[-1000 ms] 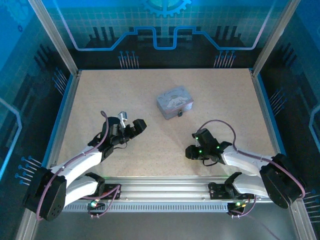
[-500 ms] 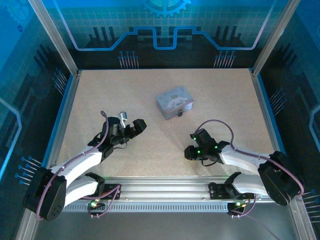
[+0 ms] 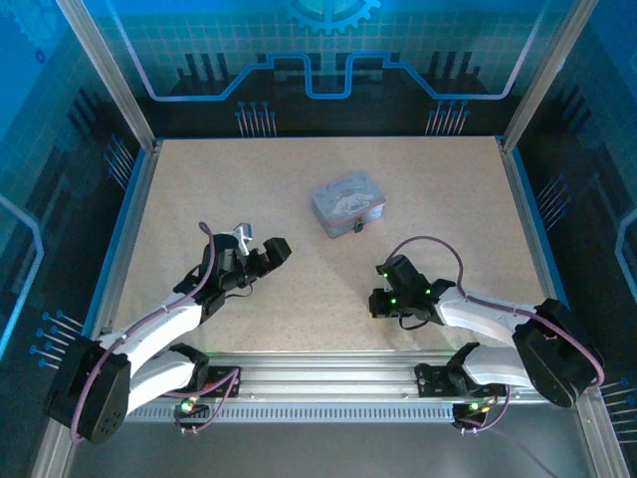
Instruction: Unlock the padlock with the key
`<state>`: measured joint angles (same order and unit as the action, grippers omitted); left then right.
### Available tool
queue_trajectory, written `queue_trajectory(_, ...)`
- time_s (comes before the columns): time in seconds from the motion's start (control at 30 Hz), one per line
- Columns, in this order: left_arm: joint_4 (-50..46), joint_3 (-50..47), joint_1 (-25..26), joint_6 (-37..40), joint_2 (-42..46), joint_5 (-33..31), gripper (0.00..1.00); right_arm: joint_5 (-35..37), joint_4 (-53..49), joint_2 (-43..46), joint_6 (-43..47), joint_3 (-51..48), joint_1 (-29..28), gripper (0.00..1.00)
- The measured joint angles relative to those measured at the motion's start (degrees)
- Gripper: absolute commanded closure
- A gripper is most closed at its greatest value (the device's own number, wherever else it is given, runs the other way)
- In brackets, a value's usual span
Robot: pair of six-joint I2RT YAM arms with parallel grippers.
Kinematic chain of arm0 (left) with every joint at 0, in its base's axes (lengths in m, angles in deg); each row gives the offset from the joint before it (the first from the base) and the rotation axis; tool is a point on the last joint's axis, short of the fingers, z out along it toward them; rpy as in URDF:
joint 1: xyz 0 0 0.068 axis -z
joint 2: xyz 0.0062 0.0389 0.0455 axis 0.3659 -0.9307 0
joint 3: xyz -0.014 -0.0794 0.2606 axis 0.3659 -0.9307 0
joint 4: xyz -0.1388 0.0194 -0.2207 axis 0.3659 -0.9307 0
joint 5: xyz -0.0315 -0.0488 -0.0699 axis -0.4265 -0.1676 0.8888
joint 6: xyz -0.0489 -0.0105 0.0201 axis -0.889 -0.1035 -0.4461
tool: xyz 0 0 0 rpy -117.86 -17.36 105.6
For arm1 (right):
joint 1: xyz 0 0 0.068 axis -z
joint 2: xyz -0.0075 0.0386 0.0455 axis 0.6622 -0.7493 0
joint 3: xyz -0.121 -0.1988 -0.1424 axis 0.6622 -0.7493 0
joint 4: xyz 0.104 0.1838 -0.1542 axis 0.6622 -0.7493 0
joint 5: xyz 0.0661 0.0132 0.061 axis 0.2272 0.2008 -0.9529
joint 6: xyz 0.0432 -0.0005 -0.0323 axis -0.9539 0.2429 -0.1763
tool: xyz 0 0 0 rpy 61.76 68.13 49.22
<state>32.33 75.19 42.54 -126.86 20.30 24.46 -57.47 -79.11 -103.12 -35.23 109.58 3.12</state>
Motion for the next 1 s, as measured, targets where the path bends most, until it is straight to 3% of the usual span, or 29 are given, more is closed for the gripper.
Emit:
queue_trajectory(0.27,2.38,0.02,0.02,1.73,1.57,4.50,0.11,-0.83,0.35,5.44,8.37,0.50,0.04,1.00)
queue_trajectory(0.5,10.58,0.61,0.70,4.37,2.08,15.91,0.35,-7.78,3.02,11.17,18.27,3.80,0.15,1.00)
queue_trajectory(0.73,17.53,3.13,6.12,6.29,1.57,23.58,0.41,-16.68,6.60,13.27,24.50,9.27,0.15,1.00)
queue_trajectory(1.0,21.16,4.87,10.36,7.91,-2.14,26.40,0.49,-22.82,9.11,12.70,26.12,12.59,-0.70,1.00)
